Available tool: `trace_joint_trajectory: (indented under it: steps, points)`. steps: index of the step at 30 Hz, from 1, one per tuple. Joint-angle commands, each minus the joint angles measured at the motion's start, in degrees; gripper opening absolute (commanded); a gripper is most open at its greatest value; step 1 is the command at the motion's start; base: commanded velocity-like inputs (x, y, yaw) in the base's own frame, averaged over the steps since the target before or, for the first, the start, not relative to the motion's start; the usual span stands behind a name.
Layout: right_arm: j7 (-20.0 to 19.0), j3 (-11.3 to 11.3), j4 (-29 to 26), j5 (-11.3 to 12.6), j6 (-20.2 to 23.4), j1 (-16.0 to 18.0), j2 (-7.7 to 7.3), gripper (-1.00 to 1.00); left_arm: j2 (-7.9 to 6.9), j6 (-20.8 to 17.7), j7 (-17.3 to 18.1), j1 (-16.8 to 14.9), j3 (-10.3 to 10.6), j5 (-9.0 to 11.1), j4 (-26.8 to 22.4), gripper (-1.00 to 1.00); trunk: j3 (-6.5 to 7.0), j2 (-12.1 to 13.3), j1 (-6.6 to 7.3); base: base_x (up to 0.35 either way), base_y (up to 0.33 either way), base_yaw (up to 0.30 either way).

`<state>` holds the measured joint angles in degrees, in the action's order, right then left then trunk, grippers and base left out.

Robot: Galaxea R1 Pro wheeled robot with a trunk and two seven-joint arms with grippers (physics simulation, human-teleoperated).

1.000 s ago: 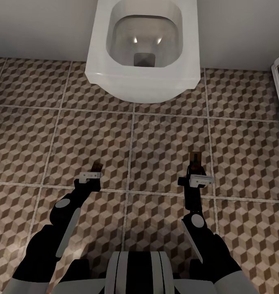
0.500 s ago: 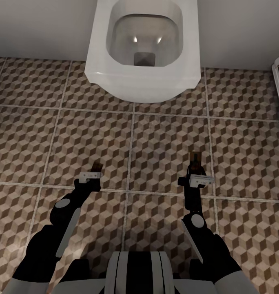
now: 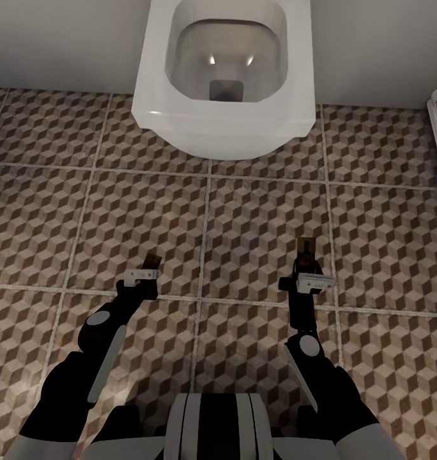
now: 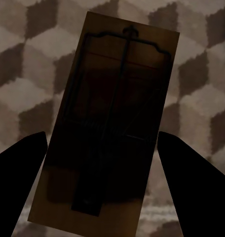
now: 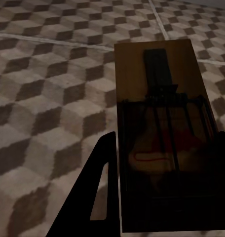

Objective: Take the four mousetraps from the cabinet in the bathroom and place them on the bathroom floor. Make sure all four end up on the same floor surface, and ensure that at least two of them are either under or directly next to the same bathroom sink.

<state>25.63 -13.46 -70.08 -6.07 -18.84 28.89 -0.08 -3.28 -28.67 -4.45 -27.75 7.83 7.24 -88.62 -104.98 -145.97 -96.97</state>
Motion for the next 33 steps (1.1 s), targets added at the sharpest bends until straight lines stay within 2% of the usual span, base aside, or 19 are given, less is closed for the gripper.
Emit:
trace_joint_trajectory:
  steps: [1, 10, 13, 16, 19, 21, 24, 30, 33]
  points:
    - [0.5, -0.1, 0.0, -0.5, 0.1, 0.0, -0.01, -1.00, -0.06, -0.2, -0.5, 0.0, 0.1, 0.6, -0.1, -1.00, -0.02, 0.0, -0.02, 0.000, 0.000, 0.000]
    - [0.4, -0.1, 0.3, -0.6, 0.0, 0.0, -0.20, -1.00, -0.06, -0.2, -0.5, 0.0, 0.2, 0.6, -0.1, -1.00, -0.02, -0.1, -0.10, 0.000, 0.000, 0.000]
    - [0.4, -0.1, 0.5, -1.3, -0.1, 0.0, -0.24, -1.00, -0.06, -0.2, -0.5, 0.0, 0.2, 0.6, -0.1, -1.00, -0.02, -0.1, -0.10, 0.000, 0.000, 0.000]
    - [0.4, -0.1, 0.7, -3.7, -0.1, 0.0, -0.26, -1.00, -0.06, -0.2, -0.5, 0.0, 0.2, 0.6, -0.1, -1.00, -0.02, -0.1, -0.10, 0.000, 0.000, 0.000]
    - [0.4, -0.1, 0.9, -8.3, -0.2, 0.0, -0.27, -1.00, -0.06, -0.2, -0.5, 0.0, 0.2, 0.6, -0.1, -1.00, -0.02, -0.1, -0.10, 0.000, 0.000, 0.000]
    - [0.4, 0.0, 1.1, -10.4, -0.2, 0.0, -0.30, -1.00, -0.06, -0.2, -0.5, 0.0, 0.2, 0.6, -0.1, -1.00, -0.02, -0.1, -0.10, 0.000, 0.000, 0.000]
    - [0.4, 0.2, 1.1, -11.5, -0.3, 0.0, -0.44, -1.00, -0.06, -0.2, -0.5, 0.0, 0.2, 0.6, -0.1, -1.00, -0.02, -0.1, -0.10, 0.000, 0.000, 0.000]
    - [0.5, 0.6, 1.1, -11.9, -0.3, 0.0, -0.58, -1.00, -0.06, -0.2, -0.5, 0.0, 0.2, 0.6, -0.1, -1.00, -0.02, -0.1, -0.10, 0.000, 0.000, 0.000]
    - [0.3, 2.7, 1.4, -11.9, -0.2, 0.0, -1.49, -1.00, -0.06, -0.2, -0.5, 0.0, 0.2, 0.6, -0.1, -1.00, -0.02, -0.1, -0.10, 0.000, 0.000, 0.000]
